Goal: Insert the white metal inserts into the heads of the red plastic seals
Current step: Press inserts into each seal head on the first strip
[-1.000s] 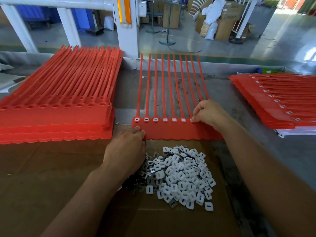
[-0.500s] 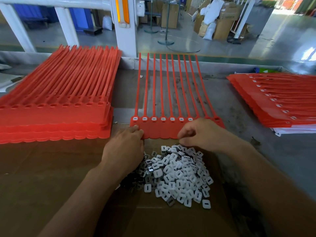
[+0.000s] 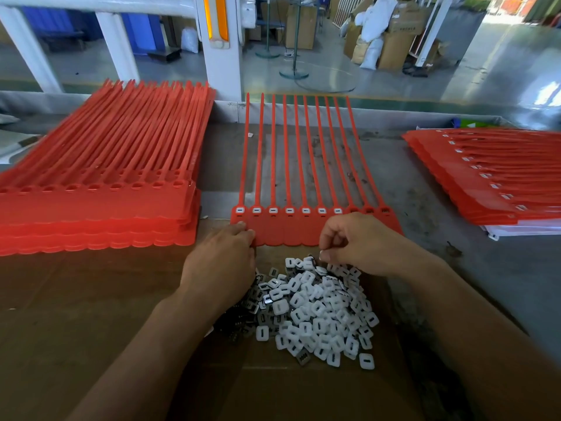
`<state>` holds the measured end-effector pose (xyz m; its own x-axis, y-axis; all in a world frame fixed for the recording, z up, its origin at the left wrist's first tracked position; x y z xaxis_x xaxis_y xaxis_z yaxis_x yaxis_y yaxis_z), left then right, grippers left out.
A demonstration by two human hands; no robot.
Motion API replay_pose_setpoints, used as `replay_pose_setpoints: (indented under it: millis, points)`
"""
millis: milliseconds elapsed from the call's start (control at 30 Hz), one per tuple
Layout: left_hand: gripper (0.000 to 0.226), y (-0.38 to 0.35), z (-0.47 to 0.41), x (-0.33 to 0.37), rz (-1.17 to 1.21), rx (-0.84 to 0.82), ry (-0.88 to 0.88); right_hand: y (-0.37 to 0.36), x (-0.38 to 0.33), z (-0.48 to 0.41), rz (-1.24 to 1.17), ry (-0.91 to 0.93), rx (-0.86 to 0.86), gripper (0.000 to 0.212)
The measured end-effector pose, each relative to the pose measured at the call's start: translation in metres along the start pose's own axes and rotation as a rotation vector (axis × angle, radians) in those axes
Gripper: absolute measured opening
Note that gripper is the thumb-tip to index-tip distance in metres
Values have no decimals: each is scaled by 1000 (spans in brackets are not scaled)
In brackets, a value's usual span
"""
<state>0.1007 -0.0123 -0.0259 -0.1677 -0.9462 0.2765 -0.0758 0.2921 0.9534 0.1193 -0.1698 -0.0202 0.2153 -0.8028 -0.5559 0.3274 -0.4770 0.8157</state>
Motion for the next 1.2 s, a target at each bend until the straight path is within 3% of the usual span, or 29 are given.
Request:
replay_pose_setpoints:
  millis: [333,733,1200]
  points:
    - [34,0,-1,1,3,-6,5,17,4,4,-110,20,103,13]
    - [35,-1,-1,1,4,-2,-9,71,73,-5,-313,-215,519,14]
    - [37,-3,-2,0,11,-4,-2,60,86,-25,-251,-261,456,4]
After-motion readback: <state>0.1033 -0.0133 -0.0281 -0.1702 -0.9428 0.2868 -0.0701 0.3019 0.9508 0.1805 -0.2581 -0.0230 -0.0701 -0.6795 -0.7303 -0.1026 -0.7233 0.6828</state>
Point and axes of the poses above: each hand's wrist, its own z-axis away from the middle knuckle, its own y-axis out of the back of the hand, x = y × z, the point moved 10 cm from there along -z, towards the middle knuckle, and after that the axes turned 1 degree about -y, right-handed, at the moved point
